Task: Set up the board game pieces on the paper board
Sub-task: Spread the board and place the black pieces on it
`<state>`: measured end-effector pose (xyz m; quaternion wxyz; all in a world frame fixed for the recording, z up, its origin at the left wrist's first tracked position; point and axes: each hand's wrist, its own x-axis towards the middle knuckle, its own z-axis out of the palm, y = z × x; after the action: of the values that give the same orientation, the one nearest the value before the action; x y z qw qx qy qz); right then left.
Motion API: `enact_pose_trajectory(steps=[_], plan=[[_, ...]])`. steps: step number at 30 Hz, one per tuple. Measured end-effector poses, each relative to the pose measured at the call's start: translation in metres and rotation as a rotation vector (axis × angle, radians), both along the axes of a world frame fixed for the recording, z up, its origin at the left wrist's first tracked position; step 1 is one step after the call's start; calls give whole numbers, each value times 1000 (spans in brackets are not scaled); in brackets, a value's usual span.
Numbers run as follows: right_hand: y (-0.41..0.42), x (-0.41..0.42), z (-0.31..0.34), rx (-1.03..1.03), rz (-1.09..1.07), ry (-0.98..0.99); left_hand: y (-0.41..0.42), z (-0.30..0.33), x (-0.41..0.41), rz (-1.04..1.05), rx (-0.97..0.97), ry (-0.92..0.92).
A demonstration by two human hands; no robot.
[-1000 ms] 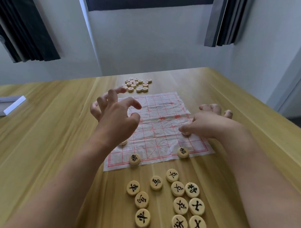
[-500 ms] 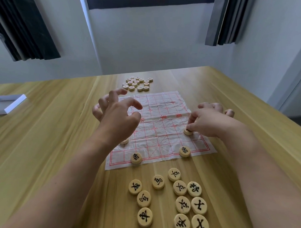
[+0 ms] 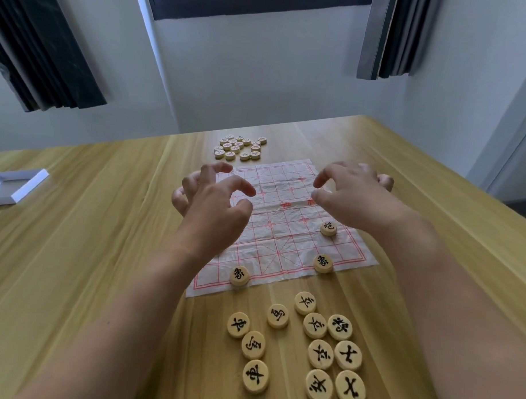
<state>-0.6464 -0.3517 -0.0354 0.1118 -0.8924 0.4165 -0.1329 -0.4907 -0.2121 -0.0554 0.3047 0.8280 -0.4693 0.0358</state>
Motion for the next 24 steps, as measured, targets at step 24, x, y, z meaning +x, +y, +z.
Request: enact_pose_trajectory(steps=[24], plan=[[183, -103, -60, -121, -7, -367, 155, -37, -91, -203, -29, 13]])
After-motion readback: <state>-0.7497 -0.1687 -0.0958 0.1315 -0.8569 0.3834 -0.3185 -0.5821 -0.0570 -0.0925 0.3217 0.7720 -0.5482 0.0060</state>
